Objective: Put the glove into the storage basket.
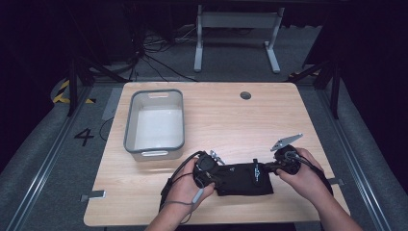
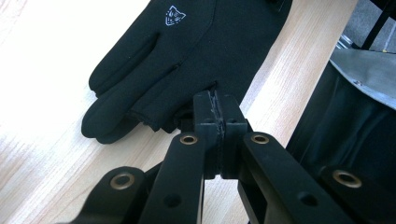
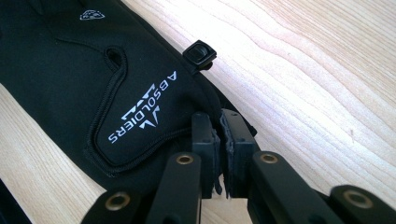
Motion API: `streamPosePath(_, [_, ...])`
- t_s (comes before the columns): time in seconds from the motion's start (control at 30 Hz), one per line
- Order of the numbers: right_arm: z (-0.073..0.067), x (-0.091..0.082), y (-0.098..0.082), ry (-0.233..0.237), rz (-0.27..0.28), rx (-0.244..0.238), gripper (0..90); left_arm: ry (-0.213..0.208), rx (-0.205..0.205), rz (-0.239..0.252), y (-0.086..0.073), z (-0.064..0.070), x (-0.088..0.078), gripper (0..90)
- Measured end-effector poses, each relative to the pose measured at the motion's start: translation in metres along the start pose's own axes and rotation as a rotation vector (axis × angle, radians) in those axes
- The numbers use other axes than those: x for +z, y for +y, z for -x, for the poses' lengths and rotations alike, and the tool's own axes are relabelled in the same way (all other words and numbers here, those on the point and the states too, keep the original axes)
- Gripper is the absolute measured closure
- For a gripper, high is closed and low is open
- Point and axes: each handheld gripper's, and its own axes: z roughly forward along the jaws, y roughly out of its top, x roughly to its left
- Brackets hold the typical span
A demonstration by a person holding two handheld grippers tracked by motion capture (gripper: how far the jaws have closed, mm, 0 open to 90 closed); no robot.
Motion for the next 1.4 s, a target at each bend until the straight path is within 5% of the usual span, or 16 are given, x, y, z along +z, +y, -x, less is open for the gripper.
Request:
streamPosePath(0.63, [0.009, 0.011, -0.002, 0.007, -0.027, 0.036, 81.5, -0.069, -0.016, -0.09, -0.001, -0.007, 0.024, 88.2])
streamPosePath(0.77, [0.011, 0.009, -0.004, -0.037, -0.02, 0.04, 78.7, -0.095, -0.032, -0.072, -0.002, -0.011, 0.022, 80.2])
streamPosePath(1.0, [0.011, -0.002, -0.006, -0.068, 0.014, 0.047, 76.4, -0.069, -0.037, -0.025, -0.001, -0.013, 0.017, 79.4])
streamPosePath(1.4, [-0.004, -0.017, -0.009, -0.03, 0.089, 0.032, 80.8, -0.039, -0.032, 0.058, 0.003, -0.021, 0.001, 79.5])
